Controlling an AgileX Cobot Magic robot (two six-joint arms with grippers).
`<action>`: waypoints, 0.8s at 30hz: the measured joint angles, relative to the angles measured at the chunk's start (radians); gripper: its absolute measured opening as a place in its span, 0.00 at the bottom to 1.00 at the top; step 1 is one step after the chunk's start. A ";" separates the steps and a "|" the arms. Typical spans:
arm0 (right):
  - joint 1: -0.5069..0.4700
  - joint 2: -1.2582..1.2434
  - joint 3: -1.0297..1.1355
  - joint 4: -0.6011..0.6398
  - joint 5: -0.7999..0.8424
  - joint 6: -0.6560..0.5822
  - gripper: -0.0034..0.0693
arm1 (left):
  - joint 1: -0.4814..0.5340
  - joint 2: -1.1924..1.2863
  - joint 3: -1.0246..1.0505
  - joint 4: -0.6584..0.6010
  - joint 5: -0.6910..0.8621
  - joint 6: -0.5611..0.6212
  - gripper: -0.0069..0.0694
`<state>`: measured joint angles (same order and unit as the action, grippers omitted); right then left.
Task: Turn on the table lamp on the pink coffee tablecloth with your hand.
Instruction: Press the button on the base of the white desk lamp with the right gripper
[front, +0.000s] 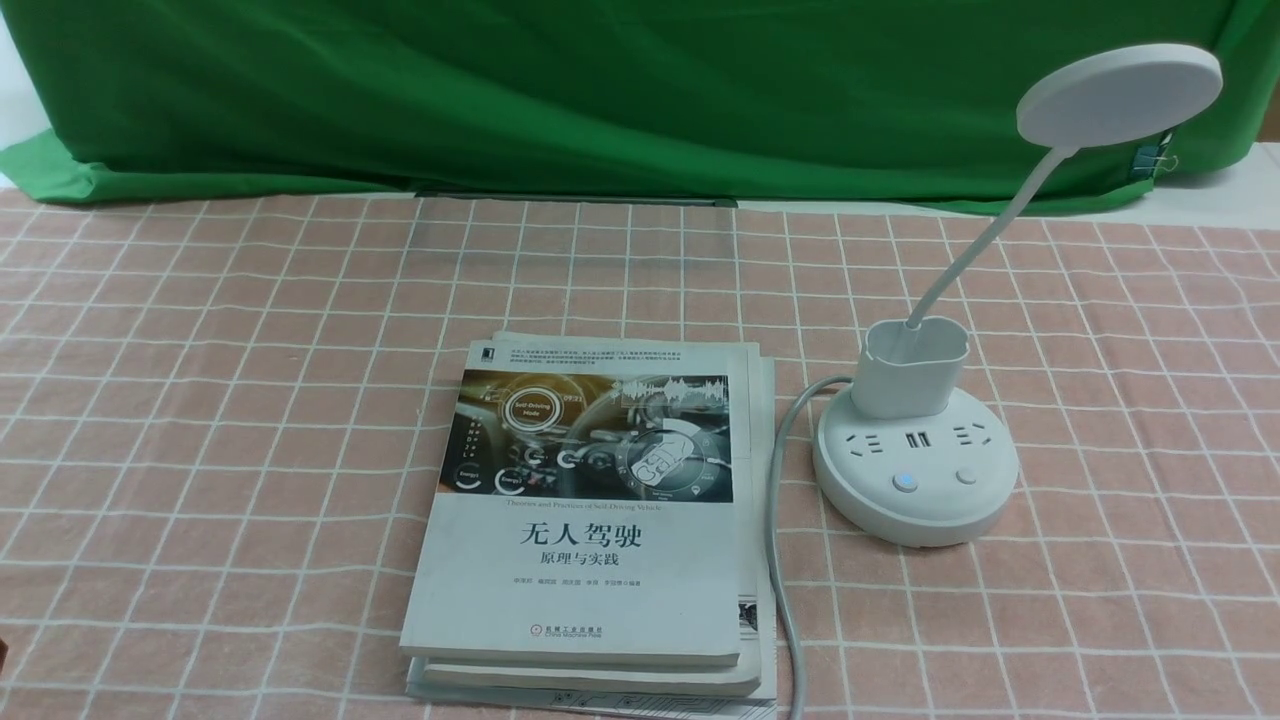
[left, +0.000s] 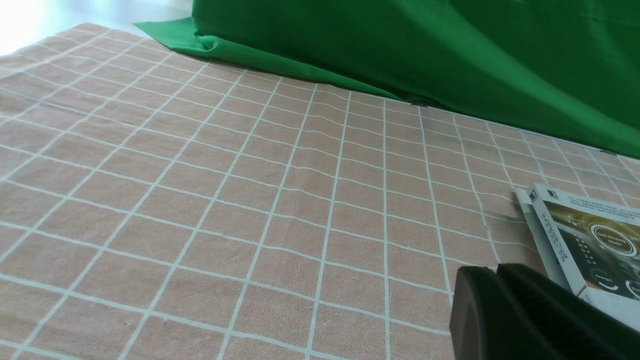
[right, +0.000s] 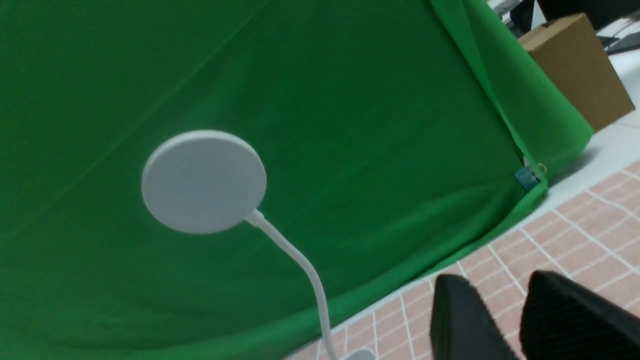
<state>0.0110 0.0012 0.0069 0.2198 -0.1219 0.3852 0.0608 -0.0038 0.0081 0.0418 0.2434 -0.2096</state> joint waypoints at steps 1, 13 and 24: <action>0.001 0.000 0.000 0.000 0.012 0.005 0.34 | 0.000 0.000 0.000 0.000 0.000 0.000 0.12; 0.161 0.614 -0.626 -0.022 0.867 -0.423 0.10 | 0.000 0.000 0.000 0.000 0.000 0.002 0.12; 0.173 1.277 -0.870 -0.018 0.905 -0.612 0.10 | 0.000 0.000 0.000 0.000 0.000 0.002 0.12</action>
<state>0.1837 1.2786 -0.8632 0.2020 0.7828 -0.2269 0.0608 -0.0038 0.0081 0.0418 0.2434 -0.2076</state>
